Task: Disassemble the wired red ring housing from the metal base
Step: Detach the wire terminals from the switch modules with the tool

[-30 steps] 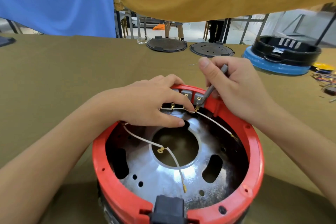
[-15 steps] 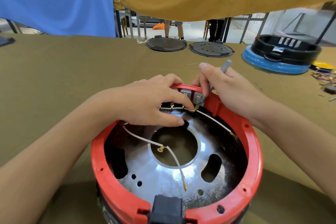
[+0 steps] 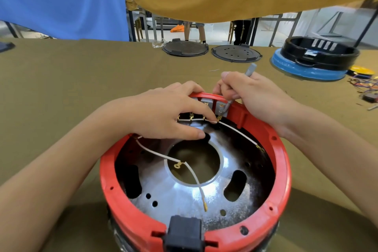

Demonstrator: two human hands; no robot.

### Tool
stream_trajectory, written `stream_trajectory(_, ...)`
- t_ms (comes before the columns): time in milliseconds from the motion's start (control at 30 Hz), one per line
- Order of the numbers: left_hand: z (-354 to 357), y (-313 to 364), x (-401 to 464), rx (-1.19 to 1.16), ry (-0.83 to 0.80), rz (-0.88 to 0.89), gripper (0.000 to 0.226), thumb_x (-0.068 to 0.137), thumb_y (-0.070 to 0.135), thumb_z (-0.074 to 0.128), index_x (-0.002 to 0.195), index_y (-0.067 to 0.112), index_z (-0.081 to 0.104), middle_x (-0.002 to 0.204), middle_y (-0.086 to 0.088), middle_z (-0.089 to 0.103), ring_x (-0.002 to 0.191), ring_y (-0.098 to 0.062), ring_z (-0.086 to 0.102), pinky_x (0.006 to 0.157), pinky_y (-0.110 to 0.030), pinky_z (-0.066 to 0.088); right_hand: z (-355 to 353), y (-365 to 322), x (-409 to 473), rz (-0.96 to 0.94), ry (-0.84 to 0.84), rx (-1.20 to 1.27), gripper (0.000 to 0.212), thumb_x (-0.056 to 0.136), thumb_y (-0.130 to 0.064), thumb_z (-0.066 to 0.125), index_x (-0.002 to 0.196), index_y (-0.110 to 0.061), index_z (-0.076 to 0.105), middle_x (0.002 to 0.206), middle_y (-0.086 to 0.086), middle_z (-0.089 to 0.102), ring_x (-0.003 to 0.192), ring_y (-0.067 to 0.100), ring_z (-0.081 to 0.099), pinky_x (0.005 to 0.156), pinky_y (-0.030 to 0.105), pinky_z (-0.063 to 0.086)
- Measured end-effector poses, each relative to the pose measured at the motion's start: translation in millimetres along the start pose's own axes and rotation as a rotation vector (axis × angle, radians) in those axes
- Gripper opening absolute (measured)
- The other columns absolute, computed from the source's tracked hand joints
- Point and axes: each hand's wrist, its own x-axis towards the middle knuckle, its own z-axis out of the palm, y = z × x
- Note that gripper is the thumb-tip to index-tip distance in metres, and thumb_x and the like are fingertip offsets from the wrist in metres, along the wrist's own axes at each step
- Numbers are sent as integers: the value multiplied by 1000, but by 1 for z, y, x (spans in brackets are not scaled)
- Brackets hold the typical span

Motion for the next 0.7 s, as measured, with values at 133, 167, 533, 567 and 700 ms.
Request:
stream_trajectory(133,0,0,0,0,5,-5,40,81,66,48,121,62,50,141,16,28,130,-8,31,109,-42,34,0,-1,-5,-53,27,-65,51,106,-25,36,57,-11,40,84,21,62,70,9,58,62,5,39)
stream_trajectory(167,1,0,0,0,9,-4,40,81,66,48,121,61,50,141,16,29,130,-8,31,109,-42,34,0,-2,-6,-62,28,-69,52,106,-27,36,58,-10,42,88,19,66,72,13,60,62,5,40)
stream_trajectory(533,1,0,0,1,4,4,39,83,65,50,121,60,51,139,15,30,129,-8,32,108,-41,35,-2,6,-6,22,-26,-21,53,101,-22,40,49,-14,39,68,-11,72,81,2,69,60,5,42)
stream_trajectory(567,1,0,0,2,4,6,39,83,65,50,122,60,51,139,14,30,129,-8,32,108,-41,35,-1,3,-5,25,-9,-15,52,102,-24,39,51,-12,40,70,-9,73,79,-1,68,59,4,40)
stream_trajectory(700,0,-1,0,2,14,14,38,83,64,51,121,59,51,139,14,31,129,-10,33,108,-42,35,-1,-1,-5,-71,66,-42,58,107,-27,33,55,-5,45,86,11,73,74,-8,63,61,1,37)
